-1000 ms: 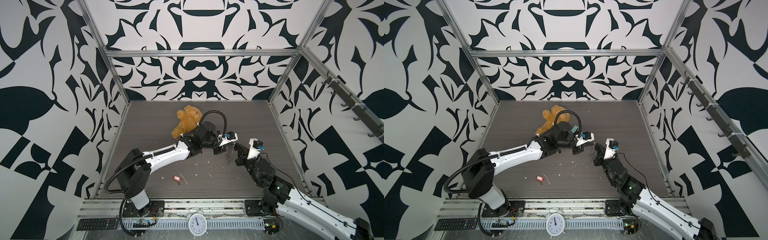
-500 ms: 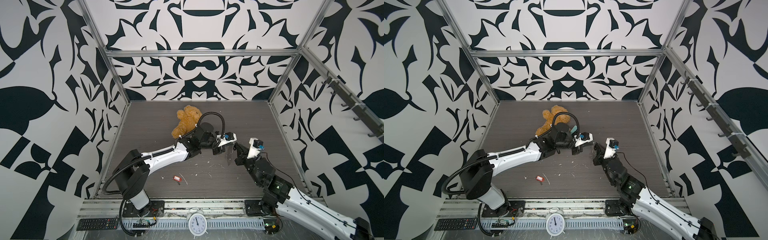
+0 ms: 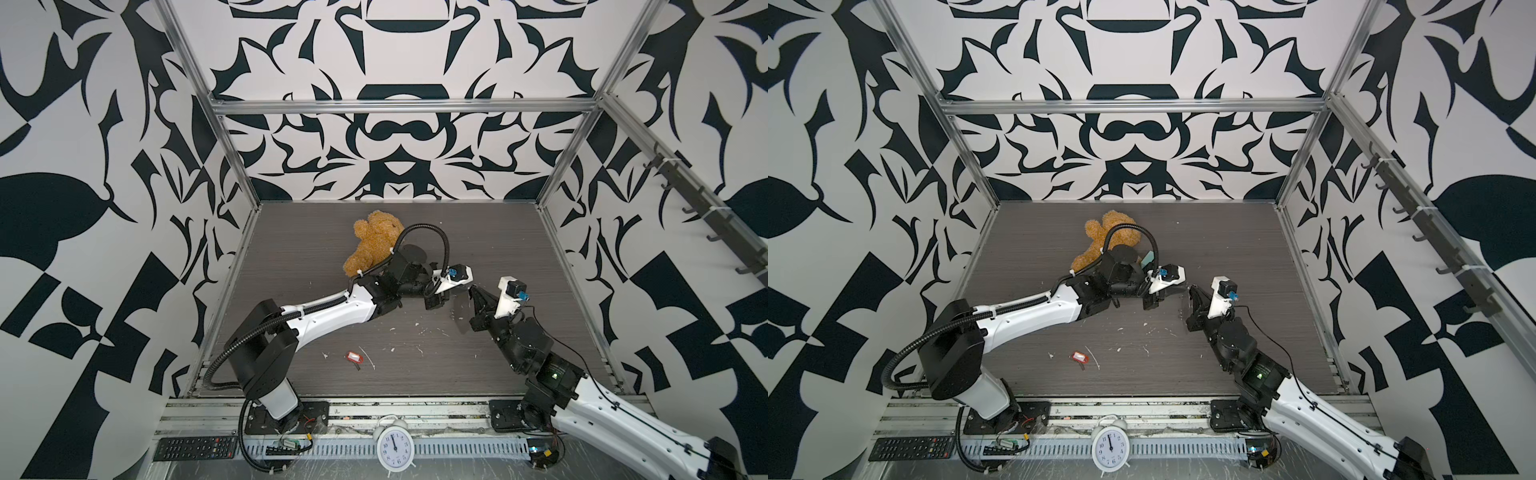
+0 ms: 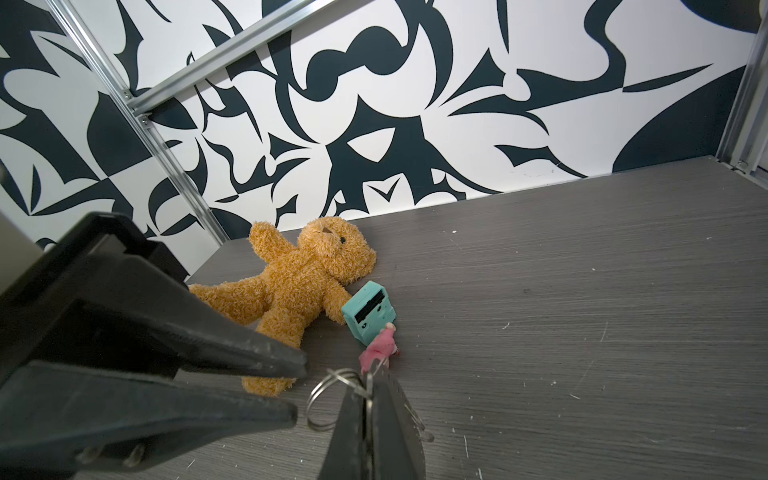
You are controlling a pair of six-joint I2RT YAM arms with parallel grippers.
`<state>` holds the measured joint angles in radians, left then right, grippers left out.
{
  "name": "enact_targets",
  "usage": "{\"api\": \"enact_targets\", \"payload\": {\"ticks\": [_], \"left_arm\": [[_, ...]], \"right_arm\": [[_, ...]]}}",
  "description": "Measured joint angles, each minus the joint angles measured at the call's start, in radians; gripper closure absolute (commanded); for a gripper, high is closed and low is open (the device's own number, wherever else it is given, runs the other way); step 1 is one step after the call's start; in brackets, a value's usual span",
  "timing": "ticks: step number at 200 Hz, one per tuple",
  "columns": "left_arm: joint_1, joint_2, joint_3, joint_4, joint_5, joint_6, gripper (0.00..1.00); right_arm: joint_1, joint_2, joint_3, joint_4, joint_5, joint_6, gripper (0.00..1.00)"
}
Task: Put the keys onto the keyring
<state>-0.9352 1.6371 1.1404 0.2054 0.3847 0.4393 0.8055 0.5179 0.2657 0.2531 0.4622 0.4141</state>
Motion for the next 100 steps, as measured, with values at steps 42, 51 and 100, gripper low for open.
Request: {"api": "enact_targets", "payload": {"ticks": [42, 51, 100], "left_arm": [[0.0, 0.0, 0.002, -0.014, 0.004, 0.0, 0.74], [0.0, 0.0, 0.002, -0.015, 0.006, -0.001, 0.72], [0.0, 0.0, 0.007, -0.016, 0.022, -0.01, 0.64]], "right_arm": [[0.0, 0.0, 0.0, 0.008, -0.006, -0.003, 1.0], [0.0, 0.0, 0.0, 0.008, -0.006, -0.003, 1.0], [0.0, 0.01, 0.0, 0.015, -0.01, -0.003, 1.0]]}}
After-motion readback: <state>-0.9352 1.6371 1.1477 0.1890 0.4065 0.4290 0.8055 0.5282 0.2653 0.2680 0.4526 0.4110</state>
